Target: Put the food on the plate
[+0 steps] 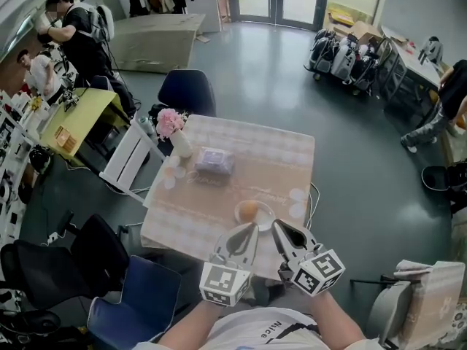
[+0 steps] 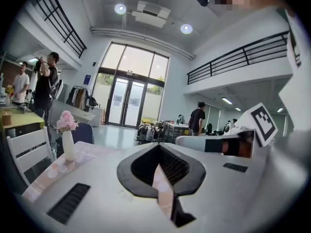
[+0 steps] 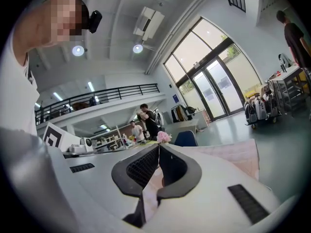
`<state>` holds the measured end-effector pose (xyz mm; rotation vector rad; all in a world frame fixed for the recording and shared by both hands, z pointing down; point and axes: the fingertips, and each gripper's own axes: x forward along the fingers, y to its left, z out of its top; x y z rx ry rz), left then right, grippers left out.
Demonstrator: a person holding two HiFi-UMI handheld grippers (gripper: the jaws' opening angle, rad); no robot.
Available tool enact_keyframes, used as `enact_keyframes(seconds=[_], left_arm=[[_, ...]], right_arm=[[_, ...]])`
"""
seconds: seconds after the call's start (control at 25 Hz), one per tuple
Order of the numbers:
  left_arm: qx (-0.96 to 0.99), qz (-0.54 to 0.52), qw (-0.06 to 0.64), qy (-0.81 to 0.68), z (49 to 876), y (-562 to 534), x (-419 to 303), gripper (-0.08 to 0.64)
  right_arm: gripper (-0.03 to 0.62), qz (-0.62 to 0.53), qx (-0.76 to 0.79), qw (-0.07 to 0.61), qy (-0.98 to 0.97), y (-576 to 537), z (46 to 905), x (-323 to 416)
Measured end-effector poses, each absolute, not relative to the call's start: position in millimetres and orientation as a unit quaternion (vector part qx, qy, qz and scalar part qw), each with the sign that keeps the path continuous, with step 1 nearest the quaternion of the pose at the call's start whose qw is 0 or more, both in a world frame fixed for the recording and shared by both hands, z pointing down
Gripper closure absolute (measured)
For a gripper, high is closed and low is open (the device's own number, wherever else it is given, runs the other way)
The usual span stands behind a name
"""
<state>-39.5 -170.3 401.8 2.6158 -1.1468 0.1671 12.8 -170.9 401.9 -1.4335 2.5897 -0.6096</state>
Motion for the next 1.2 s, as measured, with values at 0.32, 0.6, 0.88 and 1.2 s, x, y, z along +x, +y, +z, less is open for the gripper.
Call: enact_keyframes(seconds=[0.32, 0.6, 0.88, 1.2], left_arm=[[0.908, 0.031, 0.116, -0.4, 370.4, -155.9, -39.3, 0.554], [0.909, 0.031, 0.11, -0.401, 367.3, -145.3, -37.5, 0.554], [0.91, 0.026, 0.11, -0.399, 361.6, -139.6, -40.5, 0.554], [0.909, 0.033, 0.117, -0.399, 371.0, -140.2, -43.8, 0.554]], right_arm=[[0.577, -0.167, -0.479, 0.057, 0.86, -158.6, 372.7, 14.0], [0.577, -0.159, -0.486, 0.056, 0.858, -147.4, 366.4, 16.0], [0.577, -0.154, -0.496, 0.049, 0.853, -137.8, 365.5, 16.0], [0.577, -0.158, -0.5, 0.044, 0.85, -136.3, 372.6, 14.6]])
